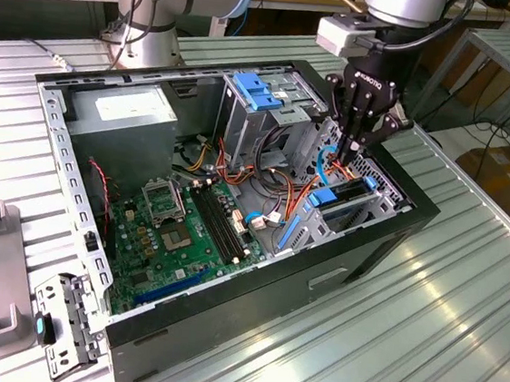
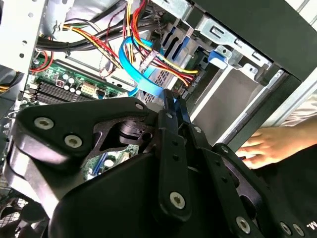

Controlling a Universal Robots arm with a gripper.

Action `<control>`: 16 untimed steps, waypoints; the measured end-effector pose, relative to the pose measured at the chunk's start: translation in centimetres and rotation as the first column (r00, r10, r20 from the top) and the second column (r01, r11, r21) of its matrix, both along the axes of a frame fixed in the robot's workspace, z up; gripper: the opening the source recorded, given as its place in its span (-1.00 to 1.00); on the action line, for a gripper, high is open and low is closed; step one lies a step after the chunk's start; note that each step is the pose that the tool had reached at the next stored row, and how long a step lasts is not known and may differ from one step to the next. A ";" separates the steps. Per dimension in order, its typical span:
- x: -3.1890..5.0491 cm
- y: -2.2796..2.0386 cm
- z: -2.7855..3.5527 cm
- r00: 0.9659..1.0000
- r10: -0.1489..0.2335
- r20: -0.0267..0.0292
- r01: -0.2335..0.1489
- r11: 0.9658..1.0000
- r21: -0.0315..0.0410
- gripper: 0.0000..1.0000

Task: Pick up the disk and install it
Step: 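Insert the second disk wire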

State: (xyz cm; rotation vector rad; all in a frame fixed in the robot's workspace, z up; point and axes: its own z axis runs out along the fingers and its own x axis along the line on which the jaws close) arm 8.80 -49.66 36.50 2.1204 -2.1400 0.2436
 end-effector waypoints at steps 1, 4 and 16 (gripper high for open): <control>-0.12 -0.10 -0.07 1.000 0.002 0.000 -0.002 1.000 0.000 -0.68; -0.47 -0.55 -0.38 1.000 0.010 0.002 -0.010 1.000 0.003 -0.68; -1.07 -2.95 -1.06 0.999 0.030 0.034 -0.032 0.999 0.039 -0.68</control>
